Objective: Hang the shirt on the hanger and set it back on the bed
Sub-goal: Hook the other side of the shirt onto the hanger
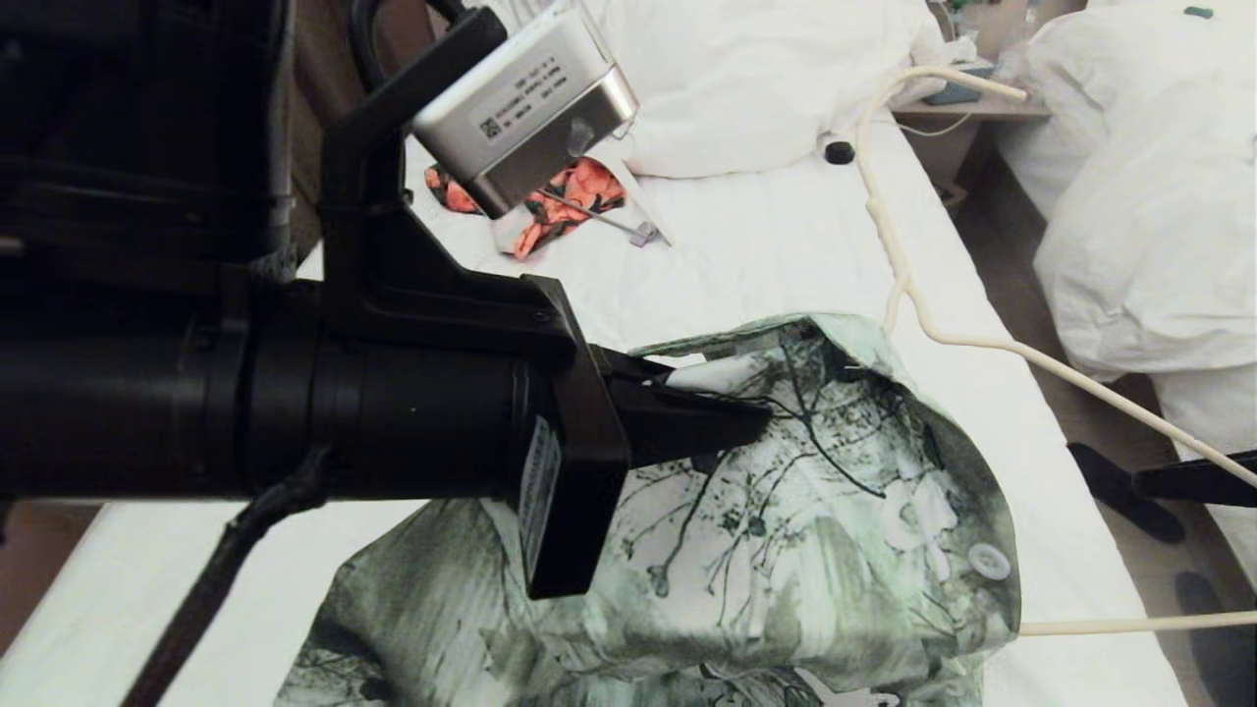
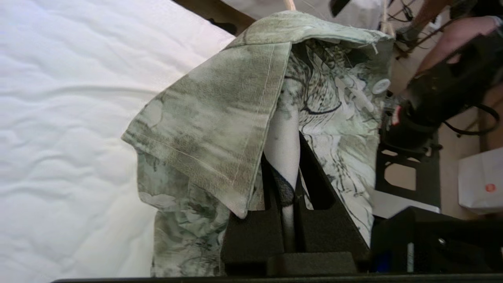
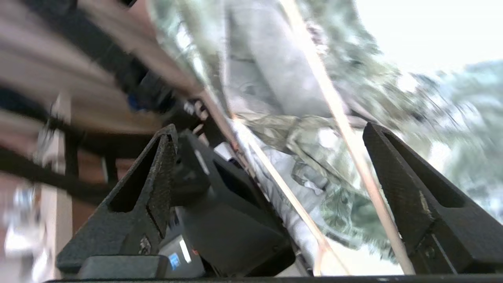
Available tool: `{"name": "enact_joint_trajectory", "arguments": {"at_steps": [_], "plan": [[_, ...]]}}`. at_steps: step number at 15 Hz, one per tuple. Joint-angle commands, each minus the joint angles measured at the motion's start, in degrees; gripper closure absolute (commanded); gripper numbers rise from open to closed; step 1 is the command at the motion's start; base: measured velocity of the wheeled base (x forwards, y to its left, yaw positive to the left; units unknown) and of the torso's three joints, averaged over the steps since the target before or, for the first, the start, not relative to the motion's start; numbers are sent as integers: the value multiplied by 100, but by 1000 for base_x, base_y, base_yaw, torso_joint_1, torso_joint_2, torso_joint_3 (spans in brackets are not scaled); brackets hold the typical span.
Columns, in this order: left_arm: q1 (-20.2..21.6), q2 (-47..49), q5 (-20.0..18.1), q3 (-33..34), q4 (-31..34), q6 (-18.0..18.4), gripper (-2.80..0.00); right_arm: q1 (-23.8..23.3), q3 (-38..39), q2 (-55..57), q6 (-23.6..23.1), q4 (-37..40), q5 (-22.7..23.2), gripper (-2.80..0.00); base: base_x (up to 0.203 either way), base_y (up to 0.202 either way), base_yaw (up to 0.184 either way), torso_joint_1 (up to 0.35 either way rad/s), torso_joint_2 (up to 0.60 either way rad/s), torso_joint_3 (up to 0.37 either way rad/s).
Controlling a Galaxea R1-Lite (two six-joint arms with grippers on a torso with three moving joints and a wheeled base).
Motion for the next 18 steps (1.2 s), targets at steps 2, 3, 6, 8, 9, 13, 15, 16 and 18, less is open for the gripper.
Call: {"name": "enact_joint_trajectory", "arguments": {"at_steps": [2, 3, 6, 8, 9, 13, 15, 16, 18], "plan": [[71, 85, 310, -76, -221, -237, 0, -249, 122, -172, 164, 38, -243, -280, 0, 0, 0, 0, 0, 0], [91, 90, 534, -77, -426, -316, 0, -336, 225, -209, 169, 37, -370, -280, 0, 0, 0, 0, 0, 0], [213, 128, 1032, -86, -980, -566, 0, -775, 562, -238, 137, -69, -750, 0, 0, 0, 0, 0, 0, 0], [261, 126, 1239, -60, -1119, -739, 0, -1203, 542, -76, 226, -96, -1005, 0, 0, 0, 0, 0, 0, 0], [294, 101, 1239, -35, -1119, -748, 0, -1370, 424, 13, 548, -111, -1020, 0, 0, 0, 0, 0, 0, 0], [296, 12, 1231, 134, -1119, -780, 0, -1538, -18, 281, 1040, -63, -1028, 0, 0, 0, 0, 0, 0, 0], [304, 12, 1231, 219, -1119, -784, 0, -1540, -338, 402, 1024, 345, -1035, 0, 0, 0, 0, 0, 0, 0], [304, 0, 1231, 235, -1119, -801, 0, -1544, -564, 512, 981, 745, -1039, 0, 0, 0, 0, 0, 0, 0], [304, -41, 1222, 248, -1119, -801, 0, -1541, -742, 652, 785, 1007, -1051, 0, 0, 0, 0, 0, 0, 0]]}}
